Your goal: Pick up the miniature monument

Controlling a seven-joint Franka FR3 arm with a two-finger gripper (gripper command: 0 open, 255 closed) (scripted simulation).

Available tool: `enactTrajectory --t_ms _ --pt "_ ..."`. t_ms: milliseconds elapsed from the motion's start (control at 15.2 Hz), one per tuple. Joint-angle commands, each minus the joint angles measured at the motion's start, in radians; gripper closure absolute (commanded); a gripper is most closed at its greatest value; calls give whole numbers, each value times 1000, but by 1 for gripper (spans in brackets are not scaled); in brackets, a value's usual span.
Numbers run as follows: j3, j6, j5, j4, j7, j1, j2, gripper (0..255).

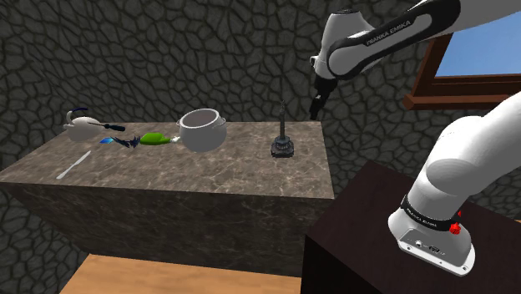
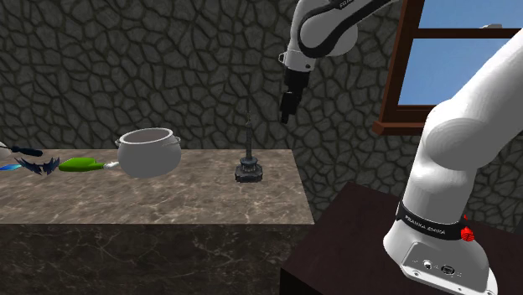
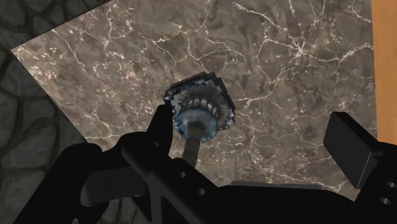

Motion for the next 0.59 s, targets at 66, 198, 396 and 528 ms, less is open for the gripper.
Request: enactTrajectory --t_ms 66,198,396,528 --pt "-37 138 31 9 -49 18 122 0" --pt "-64 218 67 24 -95 36 205 0" --pt "-106 326 155 61 -188 71 335 0" --pt "-128 387 246 96 -272 97 424 0"
